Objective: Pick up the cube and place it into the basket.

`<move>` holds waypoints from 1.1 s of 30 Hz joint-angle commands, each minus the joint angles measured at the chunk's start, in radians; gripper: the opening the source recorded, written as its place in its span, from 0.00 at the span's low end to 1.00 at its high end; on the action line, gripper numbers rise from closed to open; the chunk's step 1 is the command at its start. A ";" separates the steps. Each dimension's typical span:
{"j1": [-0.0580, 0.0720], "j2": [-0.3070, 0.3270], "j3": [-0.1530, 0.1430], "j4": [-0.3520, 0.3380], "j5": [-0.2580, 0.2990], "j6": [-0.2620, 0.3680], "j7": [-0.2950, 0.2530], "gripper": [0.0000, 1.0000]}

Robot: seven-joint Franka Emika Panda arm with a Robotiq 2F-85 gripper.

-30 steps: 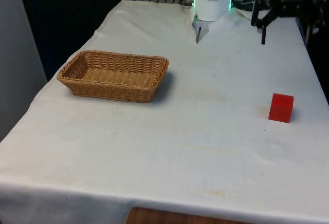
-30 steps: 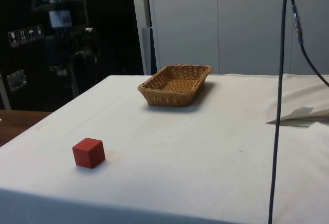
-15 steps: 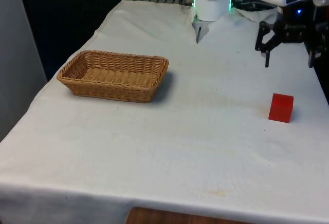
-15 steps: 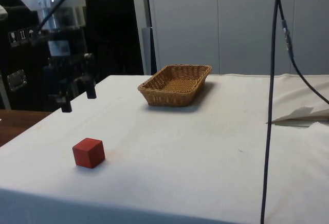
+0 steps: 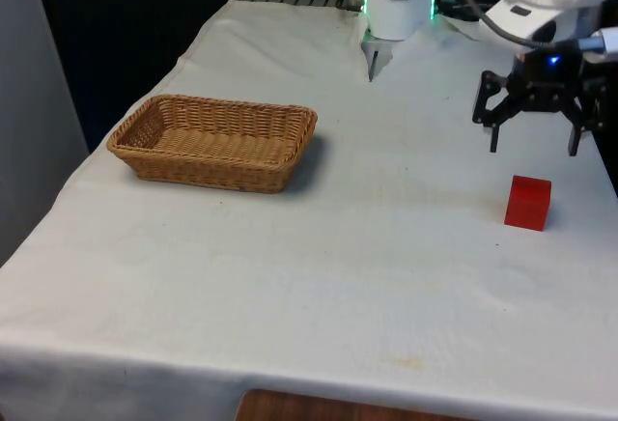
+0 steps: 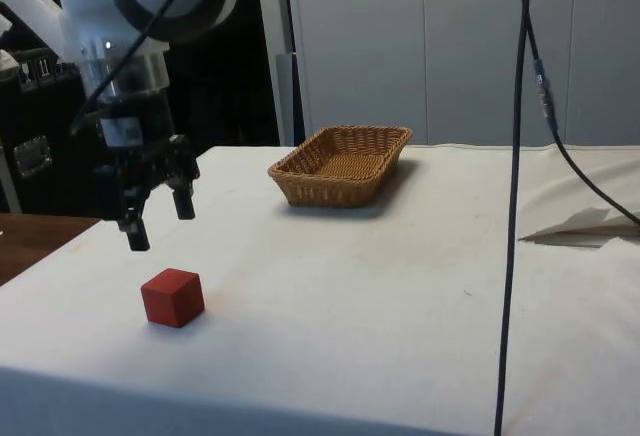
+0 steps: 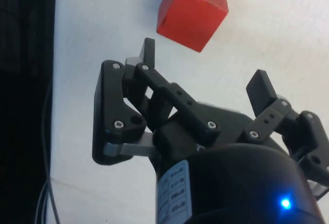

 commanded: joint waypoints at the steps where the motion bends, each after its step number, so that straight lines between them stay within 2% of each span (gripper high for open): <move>1: 0.009 0.013 -0.006 0.006 -0.014 0.009 0.018 1.00; 5: 0.013 0.032 -0.004 0.008 -0.041 0.025 0.052 1.00; 6: 0.005 0.025 0.002 0.004 -0.035 0.015 0.040 1.00; 7: 0.014 0.035 -0.003 0.008 -0.047 0.030 0.059 1.00; 11: 0.022 0.048 0.001 0.000 -0.080 0.060 0.102 1.00; 14: 0.023 0.055 0.007 -0.006 -0.102 0.078 0.128 1.00; 15: 0.017 0.054 0.012 -0.003 -0.099 0.062 0.119 1.00; 16: 0.024 0.059 0.008 -0.008 -0.109 0.085 0.137 1.00; 24: 0.032 0.091 0.010 -0.020 -0.167 0.142 0.205 1.00; 25: 0.026 0.087 0.017 -0.019 -0.163 0.127 0.198 1.00; 26: 0.032 0.095 0.010 -0.021 -0.173 0.147 0.211 1.00; 32: 0.031 0.125 0.006 -0.019 -0.222 0.175 0.256 1.00; 33: 0.026 0.122 0.013 -0.021 -0.220 0.164 0.252 1.00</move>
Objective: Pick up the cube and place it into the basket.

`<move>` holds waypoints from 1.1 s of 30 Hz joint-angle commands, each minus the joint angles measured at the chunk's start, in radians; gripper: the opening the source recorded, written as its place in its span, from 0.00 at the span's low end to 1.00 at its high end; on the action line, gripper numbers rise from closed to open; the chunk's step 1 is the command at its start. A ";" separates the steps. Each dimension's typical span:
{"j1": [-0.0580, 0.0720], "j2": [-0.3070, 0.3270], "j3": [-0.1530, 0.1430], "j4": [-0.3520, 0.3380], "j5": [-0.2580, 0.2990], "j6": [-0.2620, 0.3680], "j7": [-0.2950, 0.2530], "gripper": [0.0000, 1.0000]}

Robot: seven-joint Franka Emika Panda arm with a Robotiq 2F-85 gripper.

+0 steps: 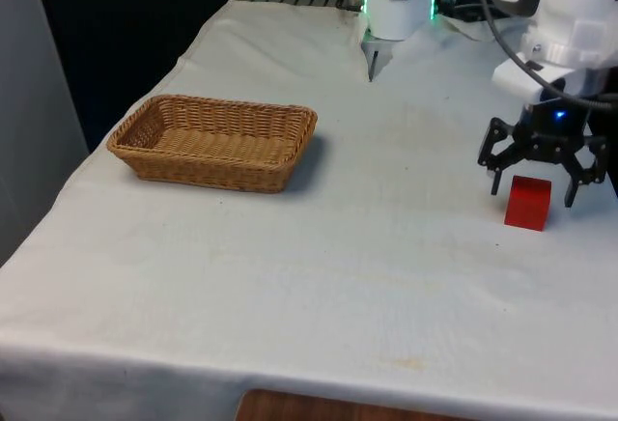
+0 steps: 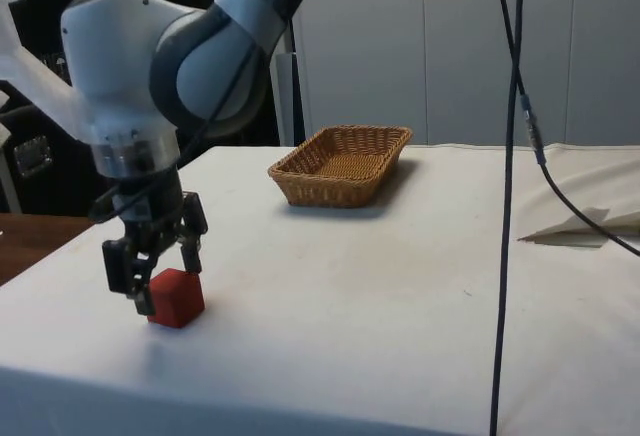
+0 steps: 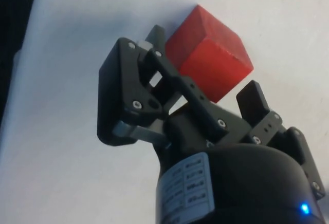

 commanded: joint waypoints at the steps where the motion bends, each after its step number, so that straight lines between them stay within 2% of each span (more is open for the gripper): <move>1: 0.005 0.006 -0.007 0.002 -0.008 0.014 0.010 1.00; 9: 0.005 0.018 -0.002 0.004 -0.064 0.015 0.066 0.98; 11: 0.000 0.017 0.002 0.002 -0.063 0.011 0.062 0.80; 12: 0.005 0.018 -0.001 0.004 -0.069 0.014 0.072 0.80; 13: 0.005 0.018 0.000 0.004 -0.072 0.014 0.074 0.69; 14: 0.005 0.018 0.000 0.004 -0.074 0.014 0.077 0.51; 15: 0.005 0.018 0.001 0.004 -0.076 0.013 0.078 0.40; 18: 0.005 0.018 0.001 0.004 -0.077 0.013 0.080 0.08; 19: 0.005 0.018 0.001 0.005 -0.078 0.013 0.081 0.00; 21: 0.005 0.018 0.001 0.005 -0.078 0.012 0.081 0.00; 22: 0.001 0.016 0.004 0.003 -0.075 0.010 0.074 0.00; 23: 0.005 0.017 0.001 0.005 -0.078 0.012 0.081 0.00; 27: 0.006 0.018 0.001 0.005 -0.078 0.011 0.082 0.00; 30: 0.001 -0.003 0.000 -0.007 -0.079 0.008 0.081 0.00; 31: 0.001 0.011 0.002 0.003 -0.077 0.007 0.076 0.00; 33: 0.000 -0.019 -0.004 -0.019 -0.081 0.003 0.085 0.00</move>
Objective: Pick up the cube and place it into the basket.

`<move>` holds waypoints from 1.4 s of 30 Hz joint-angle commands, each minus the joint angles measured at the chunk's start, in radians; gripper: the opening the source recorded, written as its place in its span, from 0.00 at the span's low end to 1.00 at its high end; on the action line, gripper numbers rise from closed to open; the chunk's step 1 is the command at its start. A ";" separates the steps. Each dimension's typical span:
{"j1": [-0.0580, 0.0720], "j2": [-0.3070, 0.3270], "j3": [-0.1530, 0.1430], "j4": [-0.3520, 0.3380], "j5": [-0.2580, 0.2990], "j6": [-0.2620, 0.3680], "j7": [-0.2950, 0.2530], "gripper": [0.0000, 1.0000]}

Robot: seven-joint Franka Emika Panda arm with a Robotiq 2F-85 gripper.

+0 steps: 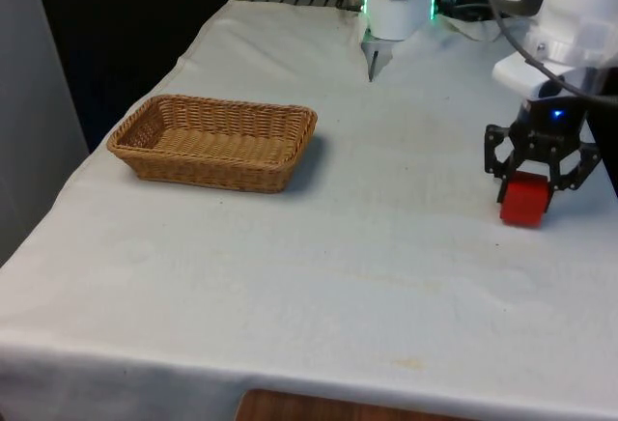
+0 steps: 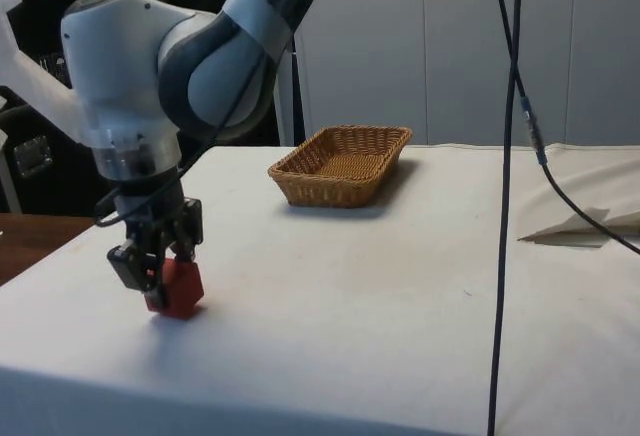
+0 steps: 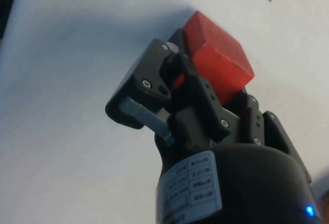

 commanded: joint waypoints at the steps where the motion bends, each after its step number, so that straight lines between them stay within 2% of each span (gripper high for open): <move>1: 0.001 -0.014 -0.004 -0.018 -0.005 0.007 0.010 0.00; 7: -0.003 -0.065 -0.014 -0.063 -0.006 0.002 0.015 0.00; 8: -0.004 -0.047 -0.008 -0.048 0.000 -0.001 0.006 0.00; 15: -0.008 -0.114 -0.021 -0.100 -0.007 -0.008 0.021 0.00; 17: -0.011 -0.111 -0.017 -0.096 -0.001 -0.013 0.012 0.00; 23: -0.012 -0.157 -0.029 -0.124 -0.005 -0.019 0.028 0.00; 27: -0.016 -0.163 -0.029 -0.120 -0.001 -0.030 0.022 0.00; 42: -0.033 -0.257 -0.056 -0.182 -0.006 -0.031 0.019 0.00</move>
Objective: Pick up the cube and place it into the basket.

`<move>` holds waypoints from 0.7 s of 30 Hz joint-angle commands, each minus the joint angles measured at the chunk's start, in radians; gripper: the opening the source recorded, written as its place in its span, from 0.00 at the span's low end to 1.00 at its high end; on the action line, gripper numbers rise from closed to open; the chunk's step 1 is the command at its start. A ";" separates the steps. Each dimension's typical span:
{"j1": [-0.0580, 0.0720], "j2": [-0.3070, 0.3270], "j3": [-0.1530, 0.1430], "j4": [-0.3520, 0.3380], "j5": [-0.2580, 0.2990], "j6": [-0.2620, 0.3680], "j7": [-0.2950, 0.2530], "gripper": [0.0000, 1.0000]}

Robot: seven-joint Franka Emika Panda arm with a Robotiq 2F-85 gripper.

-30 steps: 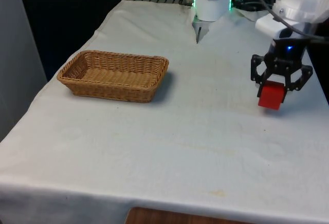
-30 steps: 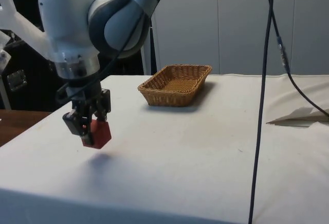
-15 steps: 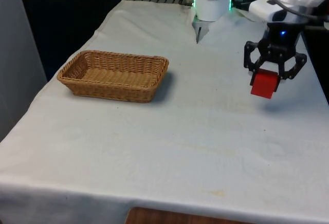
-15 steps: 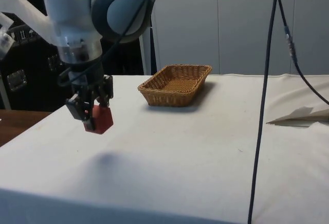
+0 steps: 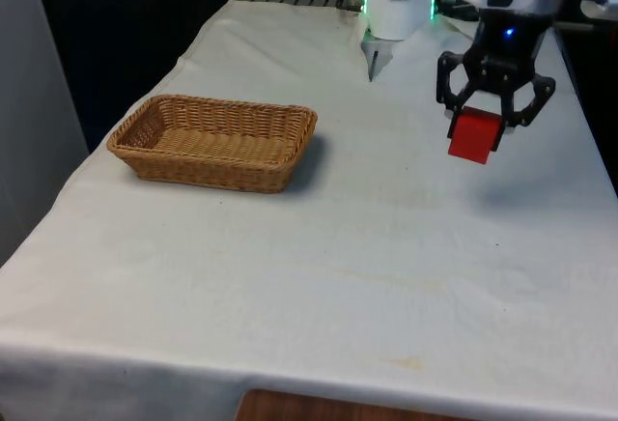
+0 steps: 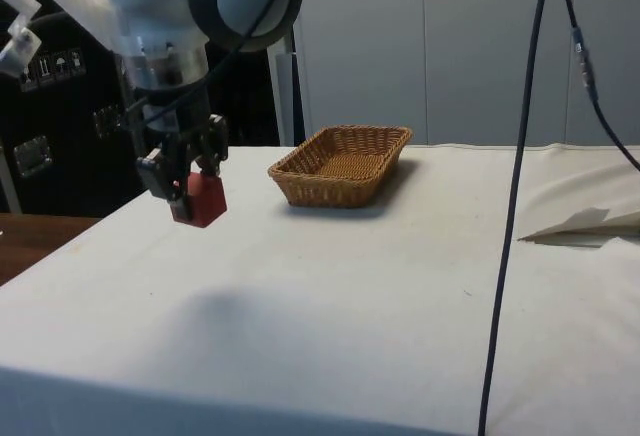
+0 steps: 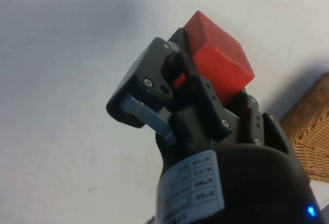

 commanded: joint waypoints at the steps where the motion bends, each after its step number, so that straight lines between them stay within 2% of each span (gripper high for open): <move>1: -0.003 -0.016 -0.004 -0.012 -0.005 0.005 0.000 0.00; 2: -0.001 -0.005 -0.001 -0.003 0.000 0.000 -0.001 0.00; 10: -0.017 -0.065 -0.022 -0.051 -0.004 0.015 -0.013 0.00; 11: -0.013 -0.056 -0.022 -0.041 0.000 0.002 -0.012 0.00; 12: -0.018 -0.071 -0.024 -0.056 -0.003 0.017 -0.015 0.00; 19: -0.026 -0.110 -0.038 -0.093 -0.002 0.030 -0.027 0.00; 20: -0.024 -0.110 -0.041 -0.091 0.000 0.017 -0.026 0.00; 21: -0.030 -0.123 -0.042 -0.105 -0.001 0.036 -0.031 0.00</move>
